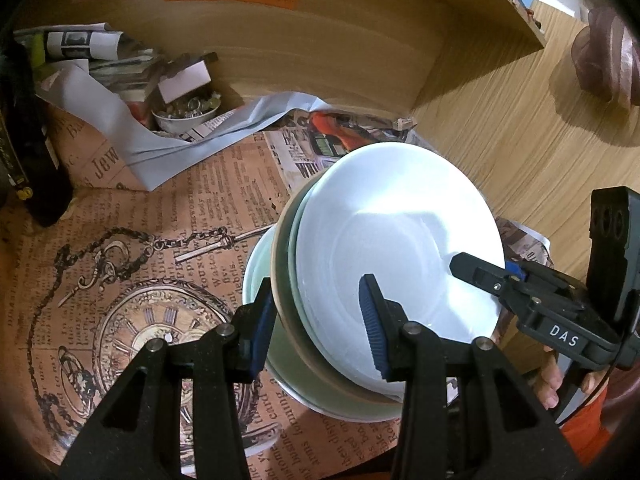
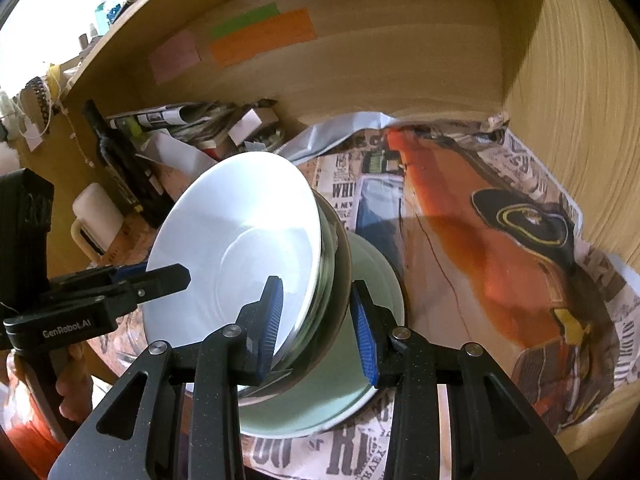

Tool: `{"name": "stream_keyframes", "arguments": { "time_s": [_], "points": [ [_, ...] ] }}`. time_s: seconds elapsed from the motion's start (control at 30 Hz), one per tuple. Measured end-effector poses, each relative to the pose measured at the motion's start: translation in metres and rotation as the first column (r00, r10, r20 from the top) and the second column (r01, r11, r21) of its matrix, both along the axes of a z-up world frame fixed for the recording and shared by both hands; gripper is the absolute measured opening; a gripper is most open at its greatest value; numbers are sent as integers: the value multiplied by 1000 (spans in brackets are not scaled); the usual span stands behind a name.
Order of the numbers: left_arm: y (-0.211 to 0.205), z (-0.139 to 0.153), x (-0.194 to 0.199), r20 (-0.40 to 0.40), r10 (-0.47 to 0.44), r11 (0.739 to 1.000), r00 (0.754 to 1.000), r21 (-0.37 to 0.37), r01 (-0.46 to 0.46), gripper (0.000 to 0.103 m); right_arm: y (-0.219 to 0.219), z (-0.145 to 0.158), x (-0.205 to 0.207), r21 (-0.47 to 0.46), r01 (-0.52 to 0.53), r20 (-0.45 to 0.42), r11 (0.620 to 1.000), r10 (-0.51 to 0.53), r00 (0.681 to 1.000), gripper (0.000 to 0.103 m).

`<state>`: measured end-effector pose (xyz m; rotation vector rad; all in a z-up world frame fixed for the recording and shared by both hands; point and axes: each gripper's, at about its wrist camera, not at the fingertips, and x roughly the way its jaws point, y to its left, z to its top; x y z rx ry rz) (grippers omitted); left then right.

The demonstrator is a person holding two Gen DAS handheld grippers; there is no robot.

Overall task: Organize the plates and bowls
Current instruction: 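Lift the bowl stack with the left tool and lower it onto the plate stack, then open the left tool and pull it back from the stack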

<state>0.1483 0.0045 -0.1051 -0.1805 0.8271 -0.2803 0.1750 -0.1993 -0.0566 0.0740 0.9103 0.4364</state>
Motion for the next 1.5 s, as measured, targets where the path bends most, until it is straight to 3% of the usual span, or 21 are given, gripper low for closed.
{"name": "stream_keyframes", "arguments": {
  "time_s": [0.27, 0.37, 0.8, 1.03, 1.3, 1.5],
  "points": [
    [0, 0, 4, 7, 1, 1000, 1000, 9, -1, 41, -3, -5, 4, 19, 3, -24, 1000, -3, 1000, 31],
    [2, -2, 8, 8, 9, 1000, 1000, 22, -10, 33, -3, -7, 7, 24, 4, -36, 1000, -3, 999, 31],
    [19, -10, 21, -66, 4, 997, 998, -80, -10, 33, -1, -8, 19, 39, -10, -49, 999, 12, 999, 34],
    [21, -11, 24, -67, -3, 997, 998, -78, -3, 33, -2, -9, 23, 50, -30, -56, 998, 32, 998, 36],
    [22, 8, 9, 47, 30, 1000, 998, -5, -29, 34, -1, -7, 22, 48, -42, -38, 998, 44, 998, 40],
    [27, 25, -3, 112, 52, 999, 992, -4, -52, 37, -1, 13, 9, -4, -35, 61, 999, 36, 998, 47]
  ]
}}
